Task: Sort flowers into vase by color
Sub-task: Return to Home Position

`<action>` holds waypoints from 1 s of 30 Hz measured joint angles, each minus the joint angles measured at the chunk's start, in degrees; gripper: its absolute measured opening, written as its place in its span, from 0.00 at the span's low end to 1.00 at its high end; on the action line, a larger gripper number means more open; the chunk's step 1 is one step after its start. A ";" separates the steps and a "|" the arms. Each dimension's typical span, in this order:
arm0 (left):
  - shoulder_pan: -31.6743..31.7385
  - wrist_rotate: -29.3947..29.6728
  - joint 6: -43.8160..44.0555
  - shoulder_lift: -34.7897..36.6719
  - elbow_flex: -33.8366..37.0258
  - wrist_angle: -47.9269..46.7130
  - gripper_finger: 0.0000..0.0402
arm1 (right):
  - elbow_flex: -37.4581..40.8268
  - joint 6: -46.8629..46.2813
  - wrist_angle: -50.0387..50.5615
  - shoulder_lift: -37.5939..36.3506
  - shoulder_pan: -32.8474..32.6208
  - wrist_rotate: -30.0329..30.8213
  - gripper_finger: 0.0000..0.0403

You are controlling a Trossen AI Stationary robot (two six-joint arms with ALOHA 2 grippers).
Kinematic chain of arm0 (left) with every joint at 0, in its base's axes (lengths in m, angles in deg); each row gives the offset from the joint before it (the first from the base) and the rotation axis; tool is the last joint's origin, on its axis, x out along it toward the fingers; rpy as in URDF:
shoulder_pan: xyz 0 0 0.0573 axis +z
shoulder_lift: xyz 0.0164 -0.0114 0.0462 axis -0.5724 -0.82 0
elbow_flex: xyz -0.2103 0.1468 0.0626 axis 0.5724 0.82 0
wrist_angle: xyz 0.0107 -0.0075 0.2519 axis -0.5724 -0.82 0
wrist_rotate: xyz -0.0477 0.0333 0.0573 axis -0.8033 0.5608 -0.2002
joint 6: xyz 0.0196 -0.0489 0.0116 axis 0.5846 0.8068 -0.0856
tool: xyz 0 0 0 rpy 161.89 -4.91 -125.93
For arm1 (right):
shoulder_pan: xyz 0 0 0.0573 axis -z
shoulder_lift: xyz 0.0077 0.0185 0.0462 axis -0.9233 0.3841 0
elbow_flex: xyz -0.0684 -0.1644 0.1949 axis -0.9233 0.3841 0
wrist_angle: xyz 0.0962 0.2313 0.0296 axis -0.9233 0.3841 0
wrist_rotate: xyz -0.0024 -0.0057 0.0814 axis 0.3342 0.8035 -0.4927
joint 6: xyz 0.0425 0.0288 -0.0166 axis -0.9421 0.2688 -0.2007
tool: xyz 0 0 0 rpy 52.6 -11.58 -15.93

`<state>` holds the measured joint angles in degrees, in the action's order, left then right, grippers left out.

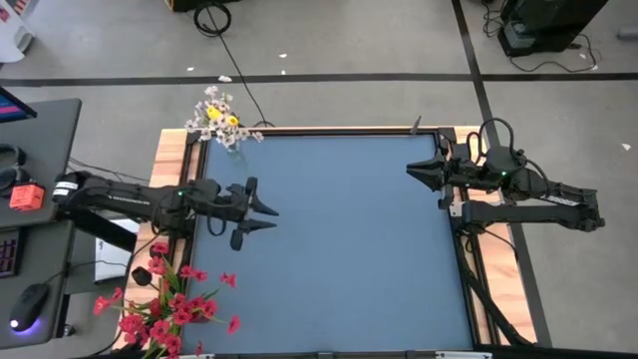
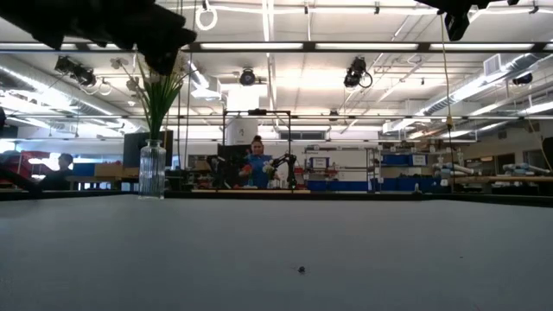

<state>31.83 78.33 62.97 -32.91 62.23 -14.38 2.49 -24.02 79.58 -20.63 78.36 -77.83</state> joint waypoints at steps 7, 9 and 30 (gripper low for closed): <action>1.92 0.74 -0.29 11.99 2.25 -9.06 0.34 | 0.00 0.01 0.00 0.00 -0.01 0.00 0.18; 2.57 0.72 0.67 15.85 6.24 -6.63 0.34 | 0.00 0.00 0.00 0.01 0.00 0.01 0.18; 3.27 0.31 0.60 33.93 20.61 -3.04 0.34 | 0.00 0.00 0.00 0.01 0.00 0.00 0.18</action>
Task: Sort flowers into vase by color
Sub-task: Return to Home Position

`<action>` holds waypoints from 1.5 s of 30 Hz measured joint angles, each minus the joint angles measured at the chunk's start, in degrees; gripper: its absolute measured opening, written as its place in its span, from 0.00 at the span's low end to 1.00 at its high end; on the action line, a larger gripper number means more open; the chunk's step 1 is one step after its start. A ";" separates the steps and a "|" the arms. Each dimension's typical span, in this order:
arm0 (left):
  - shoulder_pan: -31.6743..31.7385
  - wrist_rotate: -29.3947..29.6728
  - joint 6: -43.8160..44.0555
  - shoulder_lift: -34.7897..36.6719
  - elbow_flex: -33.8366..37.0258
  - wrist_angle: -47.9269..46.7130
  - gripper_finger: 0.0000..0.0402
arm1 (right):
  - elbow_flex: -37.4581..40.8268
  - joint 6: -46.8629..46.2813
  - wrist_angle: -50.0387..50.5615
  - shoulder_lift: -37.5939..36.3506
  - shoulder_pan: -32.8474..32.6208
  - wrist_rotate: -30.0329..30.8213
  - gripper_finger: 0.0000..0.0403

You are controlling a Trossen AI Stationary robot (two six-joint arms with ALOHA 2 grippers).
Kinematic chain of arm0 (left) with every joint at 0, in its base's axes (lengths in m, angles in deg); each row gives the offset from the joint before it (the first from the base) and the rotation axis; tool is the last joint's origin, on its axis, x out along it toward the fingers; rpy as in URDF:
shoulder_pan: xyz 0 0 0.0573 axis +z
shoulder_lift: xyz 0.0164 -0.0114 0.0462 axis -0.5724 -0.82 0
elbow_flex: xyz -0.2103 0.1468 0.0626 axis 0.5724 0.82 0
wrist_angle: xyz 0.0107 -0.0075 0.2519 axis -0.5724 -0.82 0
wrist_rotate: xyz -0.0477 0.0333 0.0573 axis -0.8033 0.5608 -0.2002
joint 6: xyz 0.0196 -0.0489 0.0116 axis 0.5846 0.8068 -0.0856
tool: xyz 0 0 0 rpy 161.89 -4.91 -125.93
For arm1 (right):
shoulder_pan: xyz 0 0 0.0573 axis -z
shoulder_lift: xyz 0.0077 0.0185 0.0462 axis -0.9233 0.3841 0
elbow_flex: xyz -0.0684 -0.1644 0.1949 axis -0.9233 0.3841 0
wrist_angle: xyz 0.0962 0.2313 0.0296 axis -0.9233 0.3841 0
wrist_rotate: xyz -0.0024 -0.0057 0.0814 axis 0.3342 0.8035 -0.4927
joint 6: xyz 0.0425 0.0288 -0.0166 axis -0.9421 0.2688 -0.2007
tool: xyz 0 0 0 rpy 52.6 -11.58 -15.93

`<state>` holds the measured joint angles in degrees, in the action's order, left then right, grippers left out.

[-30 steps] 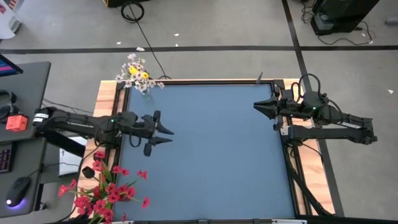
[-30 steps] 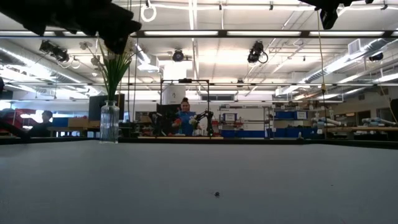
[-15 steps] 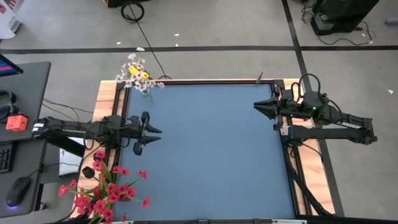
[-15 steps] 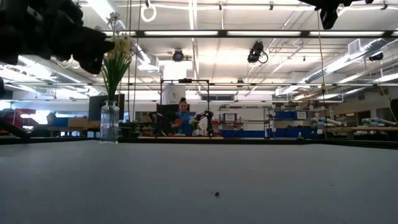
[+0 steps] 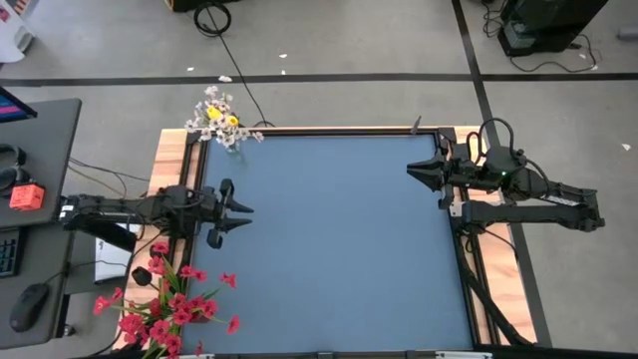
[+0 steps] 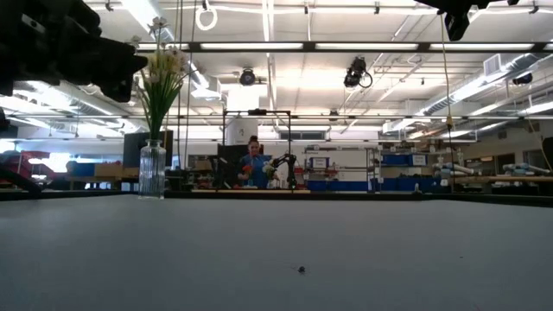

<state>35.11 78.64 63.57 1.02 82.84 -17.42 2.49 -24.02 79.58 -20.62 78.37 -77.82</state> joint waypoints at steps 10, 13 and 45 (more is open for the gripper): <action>1.05 0.02 -1.33 10.62 0.00 -10.74 0.34 | 0.00 0.01 0.00 -0.01 -0.01 0.00 0.18; 1.08 0.04 -1.46 12.74 -0.02 -11.61 0.34 | 0.00 0.00 0.02 0.01 -0.01 0.01 0.18; 1.90 -0.20 -2.58 11.60 3.67 -9.04 0.34 | 0.00 0.00 0.00 0.01 -0.01 0.01 0.18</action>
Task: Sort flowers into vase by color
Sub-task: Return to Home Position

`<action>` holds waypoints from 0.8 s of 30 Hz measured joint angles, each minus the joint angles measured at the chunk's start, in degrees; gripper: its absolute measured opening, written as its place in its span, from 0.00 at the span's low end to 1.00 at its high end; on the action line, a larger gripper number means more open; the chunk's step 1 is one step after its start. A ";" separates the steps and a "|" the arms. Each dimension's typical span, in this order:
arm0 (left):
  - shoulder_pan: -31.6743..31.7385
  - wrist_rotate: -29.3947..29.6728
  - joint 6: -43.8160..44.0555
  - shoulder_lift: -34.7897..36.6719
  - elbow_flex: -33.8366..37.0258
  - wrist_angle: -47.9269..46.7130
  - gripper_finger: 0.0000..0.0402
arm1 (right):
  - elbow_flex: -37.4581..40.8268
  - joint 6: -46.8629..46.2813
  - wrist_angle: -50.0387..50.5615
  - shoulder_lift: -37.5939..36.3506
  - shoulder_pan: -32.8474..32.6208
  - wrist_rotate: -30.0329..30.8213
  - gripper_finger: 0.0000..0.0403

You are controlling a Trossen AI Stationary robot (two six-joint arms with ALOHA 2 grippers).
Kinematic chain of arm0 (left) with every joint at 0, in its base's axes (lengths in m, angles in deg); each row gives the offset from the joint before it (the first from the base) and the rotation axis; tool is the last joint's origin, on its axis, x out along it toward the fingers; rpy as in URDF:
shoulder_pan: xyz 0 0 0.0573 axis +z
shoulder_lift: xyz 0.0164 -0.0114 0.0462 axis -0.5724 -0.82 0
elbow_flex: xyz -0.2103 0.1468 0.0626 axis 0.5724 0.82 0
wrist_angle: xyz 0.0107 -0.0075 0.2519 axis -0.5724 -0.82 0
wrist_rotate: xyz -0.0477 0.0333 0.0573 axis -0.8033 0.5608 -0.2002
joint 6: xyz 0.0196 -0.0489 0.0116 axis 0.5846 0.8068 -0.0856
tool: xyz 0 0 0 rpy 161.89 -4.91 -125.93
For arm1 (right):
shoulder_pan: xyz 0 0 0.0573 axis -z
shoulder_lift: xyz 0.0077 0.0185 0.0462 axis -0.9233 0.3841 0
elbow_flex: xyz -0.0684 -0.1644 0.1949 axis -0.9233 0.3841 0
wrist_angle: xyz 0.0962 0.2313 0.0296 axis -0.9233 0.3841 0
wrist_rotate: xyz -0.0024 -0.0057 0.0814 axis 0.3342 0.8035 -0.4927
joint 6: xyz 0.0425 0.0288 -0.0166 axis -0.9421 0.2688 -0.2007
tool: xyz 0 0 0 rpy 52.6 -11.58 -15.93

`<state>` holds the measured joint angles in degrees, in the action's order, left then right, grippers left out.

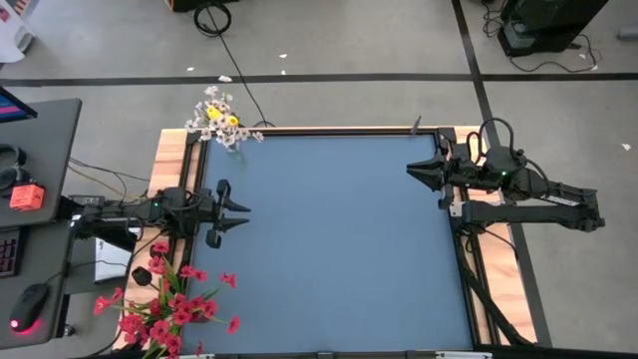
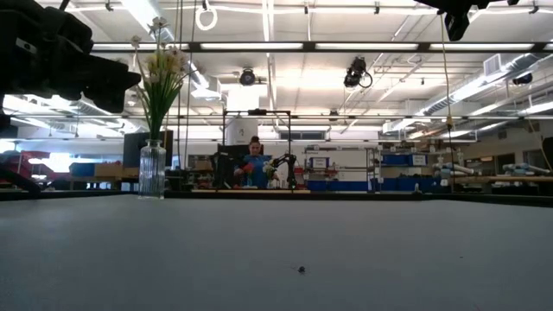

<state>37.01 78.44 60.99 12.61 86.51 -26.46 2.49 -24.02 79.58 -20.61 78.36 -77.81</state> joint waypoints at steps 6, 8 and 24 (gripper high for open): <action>0.00 -0.02 0.04 0.00 0.02 0.02 0.34 | 0.00 0.02 0.00 0.00 0.02 0.00 0.18; 0.00 -0.01 0.05 0.00 0.02 0.02 0.34 | 0.00 0.02 0.00 0.00 0.01 0.00 0.18; 0.00 -0.01 0.11 -0.01 0.07 0.09 0.34 | -0.09 0.37 14.00 -7.86 -3.86 -1.49 0.18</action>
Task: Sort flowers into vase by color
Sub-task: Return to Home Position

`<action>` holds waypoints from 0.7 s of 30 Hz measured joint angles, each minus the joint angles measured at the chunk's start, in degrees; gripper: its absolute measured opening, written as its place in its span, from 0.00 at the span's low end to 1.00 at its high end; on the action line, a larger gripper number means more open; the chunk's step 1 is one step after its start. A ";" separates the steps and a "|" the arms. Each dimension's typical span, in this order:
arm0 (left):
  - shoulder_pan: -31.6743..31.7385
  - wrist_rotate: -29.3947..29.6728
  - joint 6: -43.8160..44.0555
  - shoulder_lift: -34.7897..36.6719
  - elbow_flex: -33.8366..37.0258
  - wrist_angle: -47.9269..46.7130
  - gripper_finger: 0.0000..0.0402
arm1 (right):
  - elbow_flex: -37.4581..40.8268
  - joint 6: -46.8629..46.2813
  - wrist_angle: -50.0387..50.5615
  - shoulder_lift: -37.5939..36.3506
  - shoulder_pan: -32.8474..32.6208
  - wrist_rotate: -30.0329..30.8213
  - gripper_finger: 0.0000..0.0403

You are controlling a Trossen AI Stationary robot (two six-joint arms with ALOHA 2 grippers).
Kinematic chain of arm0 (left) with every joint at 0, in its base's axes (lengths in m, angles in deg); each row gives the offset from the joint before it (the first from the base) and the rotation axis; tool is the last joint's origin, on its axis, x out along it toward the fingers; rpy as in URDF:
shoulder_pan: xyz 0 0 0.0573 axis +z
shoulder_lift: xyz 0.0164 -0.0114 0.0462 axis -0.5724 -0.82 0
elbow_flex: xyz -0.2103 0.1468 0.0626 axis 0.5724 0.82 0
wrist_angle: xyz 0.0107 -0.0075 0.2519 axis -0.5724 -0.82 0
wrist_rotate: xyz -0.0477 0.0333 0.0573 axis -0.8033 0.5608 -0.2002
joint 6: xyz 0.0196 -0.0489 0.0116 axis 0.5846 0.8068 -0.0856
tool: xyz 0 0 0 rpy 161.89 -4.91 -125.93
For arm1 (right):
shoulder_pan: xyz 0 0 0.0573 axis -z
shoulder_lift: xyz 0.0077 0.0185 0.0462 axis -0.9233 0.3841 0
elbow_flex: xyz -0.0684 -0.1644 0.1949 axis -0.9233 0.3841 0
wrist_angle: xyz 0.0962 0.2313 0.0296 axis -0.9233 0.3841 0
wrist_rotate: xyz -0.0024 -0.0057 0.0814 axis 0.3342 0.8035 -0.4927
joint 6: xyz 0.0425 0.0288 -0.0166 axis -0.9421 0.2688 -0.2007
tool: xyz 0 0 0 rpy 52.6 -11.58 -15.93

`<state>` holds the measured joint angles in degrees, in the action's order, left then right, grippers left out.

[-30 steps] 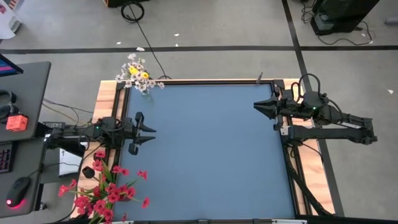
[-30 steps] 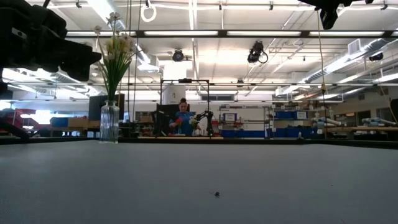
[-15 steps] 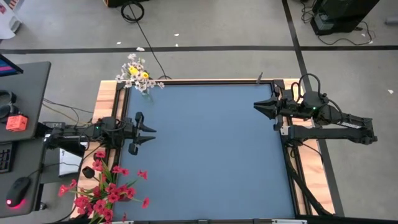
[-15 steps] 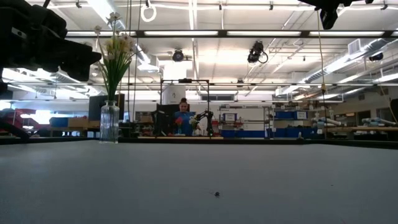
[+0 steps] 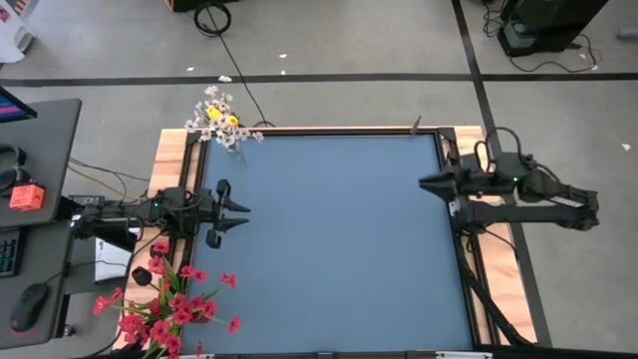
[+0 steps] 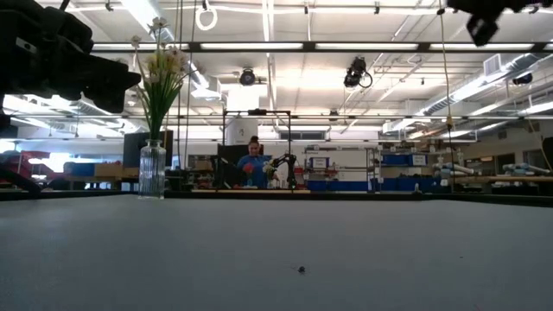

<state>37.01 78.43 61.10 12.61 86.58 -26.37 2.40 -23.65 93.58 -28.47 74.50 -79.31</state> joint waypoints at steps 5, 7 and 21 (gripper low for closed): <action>0.00 0.03 0.00 0.01 0.00 0.00 0.34 | 0.14 0.13 8.83 -5.34 -1.98 -2.64 0.18; 0.00 0.03 -0.01 -0.01 0.00 -0.02 0.34 | 0.07 0.13 11.70 -7.35 -2.32 -2.83 0.18; -0.01 0.03 -0.02 0.01 0.02 0.02 0.34 | 0.09 4.29 20.77 -15.46 -2.92 -3.20 0.18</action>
<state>37.00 78.46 61.07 12.61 86.60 -26.35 2.49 -19.36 114.35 -43.94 71.58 -82.51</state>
